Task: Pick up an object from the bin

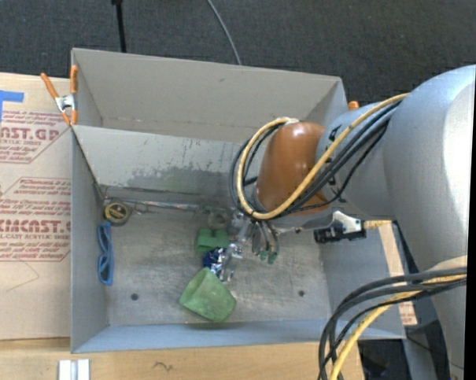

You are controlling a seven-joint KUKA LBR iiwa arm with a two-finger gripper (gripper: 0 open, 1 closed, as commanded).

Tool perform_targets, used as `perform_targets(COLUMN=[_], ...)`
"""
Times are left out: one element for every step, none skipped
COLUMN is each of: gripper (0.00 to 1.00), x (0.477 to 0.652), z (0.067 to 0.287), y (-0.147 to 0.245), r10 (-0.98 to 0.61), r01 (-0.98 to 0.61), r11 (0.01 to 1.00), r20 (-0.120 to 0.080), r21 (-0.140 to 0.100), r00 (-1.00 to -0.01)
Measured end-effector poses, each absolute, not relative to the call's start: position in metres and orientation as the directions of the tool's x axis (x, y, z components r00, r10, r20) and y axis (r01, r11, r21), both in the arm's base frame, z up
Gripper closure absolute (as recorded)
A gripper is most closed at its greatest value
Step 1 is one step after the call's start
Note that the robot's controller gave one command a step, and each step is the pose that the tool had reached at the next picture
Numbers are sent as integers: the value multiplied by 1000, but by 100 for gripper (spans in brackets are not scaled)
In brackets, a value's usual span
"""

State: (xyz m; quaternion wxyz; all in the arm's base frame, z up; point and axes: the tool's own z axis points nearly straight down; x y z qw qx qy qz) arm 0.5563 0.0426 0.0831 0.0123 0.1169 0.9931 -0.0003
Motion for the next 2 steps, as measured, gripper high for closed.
perform_targets(gripper=[100,0], x=[526,525], z=[248,245], y=[45,45], r10=[-133,-133], r01=[-133,-133], r11=[991,991], r20=[-8,-3], r21=[0,1], r00=[-991,-991])
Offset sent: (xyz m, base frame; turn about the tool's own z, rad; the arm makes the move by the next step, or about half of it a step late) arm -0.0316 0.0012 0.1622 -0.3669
